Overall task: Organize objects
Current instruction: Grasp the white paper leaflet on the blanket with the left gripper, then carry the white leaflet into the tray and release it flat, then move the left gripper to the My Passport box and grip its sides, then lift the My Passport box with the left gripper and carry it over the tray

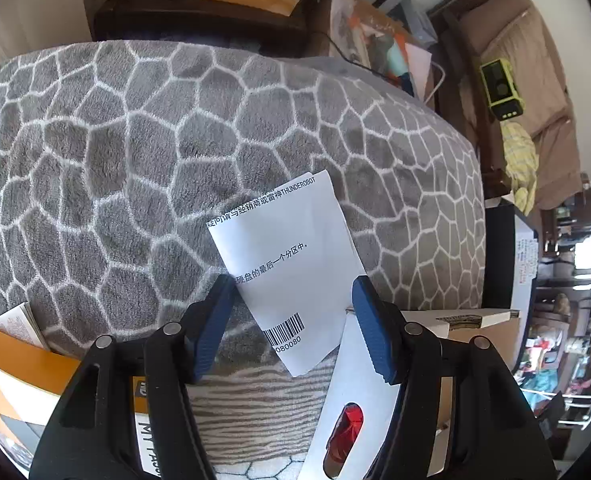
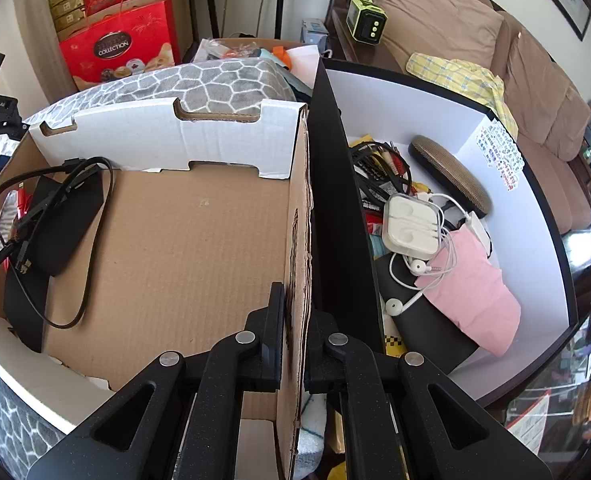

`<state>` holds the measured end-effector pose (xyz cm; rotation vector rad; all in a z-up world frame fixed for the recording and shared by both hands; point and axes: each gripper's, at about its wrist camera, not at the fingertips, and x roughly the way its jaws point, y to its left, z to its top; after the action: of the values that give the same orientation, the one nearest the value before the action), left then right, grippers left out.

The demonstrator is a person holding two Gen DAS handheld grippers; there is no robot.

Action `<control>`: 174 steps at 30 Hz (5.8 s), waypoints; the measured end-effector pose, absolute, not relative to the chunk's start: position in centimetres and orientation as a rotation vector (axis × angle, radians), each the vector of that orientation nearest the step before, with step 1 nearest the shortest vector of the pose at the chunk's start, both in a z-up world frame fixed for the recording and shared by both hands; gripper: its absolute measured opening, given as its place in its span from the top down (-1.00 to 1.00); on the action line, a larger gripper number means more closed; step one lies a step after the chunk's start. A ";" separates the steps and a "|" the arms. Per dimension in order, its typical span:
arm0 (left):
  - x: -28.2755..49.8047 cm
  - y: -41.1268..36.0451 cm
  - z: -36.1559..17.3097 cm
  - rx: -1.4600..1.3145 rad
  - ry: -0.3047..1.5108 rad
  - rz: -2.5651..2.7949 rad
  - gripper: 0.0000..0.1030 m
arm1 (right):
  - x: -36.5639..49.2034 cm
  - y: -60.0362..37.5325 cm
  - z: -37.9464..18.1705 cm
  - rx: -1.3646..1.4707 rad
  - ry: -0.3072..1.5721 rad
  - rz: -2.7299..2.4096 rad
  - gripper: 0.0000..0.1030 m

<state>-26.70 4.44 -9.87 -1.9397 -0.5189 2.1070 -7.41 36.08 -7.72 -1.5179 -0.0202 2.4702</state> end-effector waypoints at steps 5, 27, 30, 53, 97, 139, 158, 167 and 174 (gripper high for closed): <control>-26.8 4.8 -9.7 -1.898 -0.532 2.120 0.26 | -7.6 36.0 -7.8 -1.519 -0.032 2.466 0.89; -24.9 3.6 -5.2 -1.710 -0.509 2.203 0.94 | -7.9 35.3 -7.6 -1.507 -0.046 2.458 0.87; -24.2 2.0 -3.3 -1.652 -0.507 2.248 0.94 | -8.2 34.8 -7.3 -1.500 -0.059 2.477 0.87; -17.8 3.8 2.4 -1.489 -0.398 2.095 0.93 | -12.9 29.1 -8.0 -1.511 -0.048 2.580 0.87; -17.5 14.5 -6.2 -1.696 -0.411 1.830 -0.18 | -10.7 30.8 -6.3 -1.535 0.140 2.657 0.84; -11.6 -17.0 -6.3 -1.703 -0.774 2.352 -0.78 | -10.7 30.3 -7.1 -1.562 0.106 2.625 0.83; -14.7 -15.3 -11.7 -1.764 -1.008 1.955 -0.82 | -10.6 30.2 -7.4 -1.572 0.098 2.605 0.83; -15.5 -14.9 -10.5 -1.708 -0.975 1.951 -0.82 | -10.8 30.3 -7.5 -1.568 0.099 2.600 0.83; -15.3 -16.4 -6.6 -1.524 -1.059 1.946 -0.81 | -11.0 30.1 -7.5 -1.567 0.073 2.593 0.82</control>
<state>-15.27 -16.39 -6.64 -1.5237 -1.0595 1.9456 -10.99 30.13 -7.47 -1.5669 0.0734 2.5928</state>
